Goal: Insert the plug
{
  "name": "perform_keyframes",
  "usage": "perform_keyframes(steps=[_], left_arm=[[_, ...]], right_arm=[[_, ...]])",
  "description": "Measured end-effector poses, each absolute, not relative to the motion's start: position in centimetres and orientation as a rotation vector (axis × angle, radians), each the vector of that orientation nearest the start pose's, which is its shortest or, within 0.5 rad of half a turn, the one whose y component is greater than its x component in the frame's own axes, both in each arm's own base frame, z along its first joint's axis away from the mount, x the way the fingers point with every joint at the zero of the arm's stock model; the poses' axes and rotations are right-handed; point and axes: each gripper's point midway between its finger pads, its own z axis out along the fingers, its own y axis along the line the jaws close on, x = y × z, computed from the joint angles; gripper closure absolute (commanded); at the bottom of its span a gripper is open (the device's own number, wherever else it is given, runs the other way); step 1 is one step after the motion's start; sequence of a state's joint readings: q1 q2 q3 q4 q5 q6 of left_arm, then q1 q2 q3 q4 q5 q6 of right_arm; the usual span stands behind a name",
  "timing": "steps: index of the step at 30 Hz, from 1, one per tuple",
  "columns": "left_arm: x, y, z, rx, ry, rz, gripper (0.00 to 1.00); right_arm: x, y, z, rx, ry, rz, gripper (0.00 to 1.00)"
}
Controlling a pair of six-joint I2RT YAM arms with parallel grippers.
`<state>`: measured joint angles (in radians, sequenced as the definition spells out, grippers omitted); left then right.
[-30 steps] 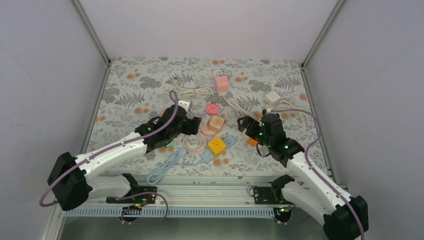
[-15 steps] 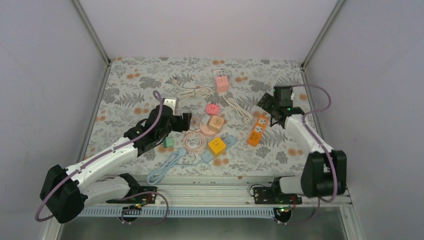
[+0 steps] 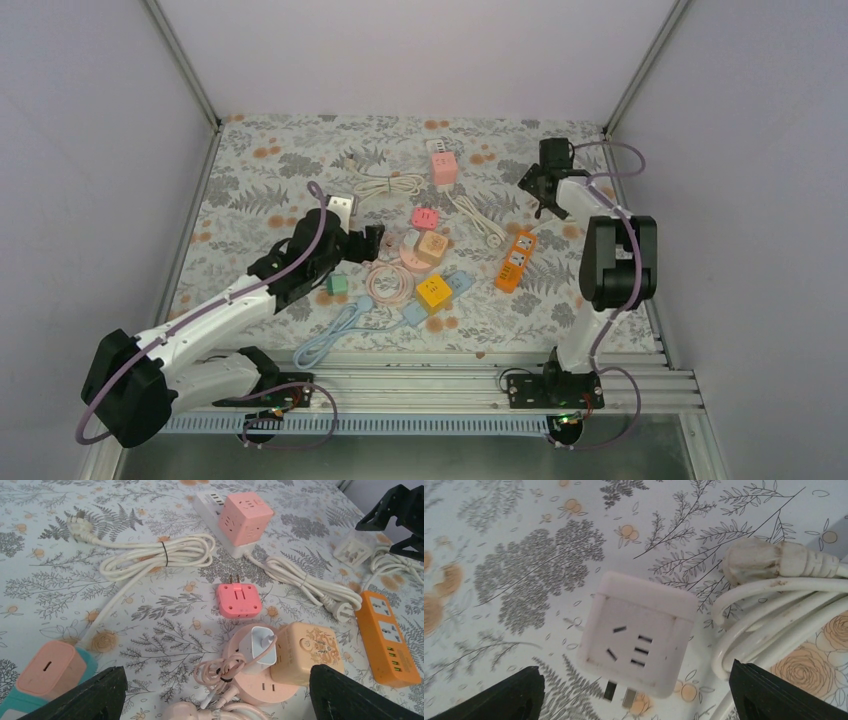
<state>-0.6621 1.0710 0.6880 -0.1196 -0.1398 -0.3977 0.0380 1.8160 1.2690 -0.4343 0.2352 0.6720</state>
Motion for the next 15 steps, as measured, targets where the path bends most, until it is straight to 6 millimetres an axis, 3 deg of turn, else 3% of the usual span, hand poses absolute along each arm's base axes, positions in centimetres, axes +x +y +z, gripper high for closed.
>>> perform_keyframes(steps=[4, 11, 15], left_arm=[[29.5, -20.0, 18.6, 0.199, 2.105, -0.5, 0.09], [29.6, -20.3, 18.2, 0.218, 2.11, -0.503, 0.09], [29.7, -20.3, 18.2, 0.219, 2.108, -0.505, 0.09]], right_arm=[[46.7, -2.9, 8.0, 0.905, 2.365, -0.073, 0.02], [48.9, -2.8, 6.8, 0.9, 2.383, -0.083, 0.14], [48.9, -2.9, 6.4, 0.9, 2.392, -0.088, 0.17]])
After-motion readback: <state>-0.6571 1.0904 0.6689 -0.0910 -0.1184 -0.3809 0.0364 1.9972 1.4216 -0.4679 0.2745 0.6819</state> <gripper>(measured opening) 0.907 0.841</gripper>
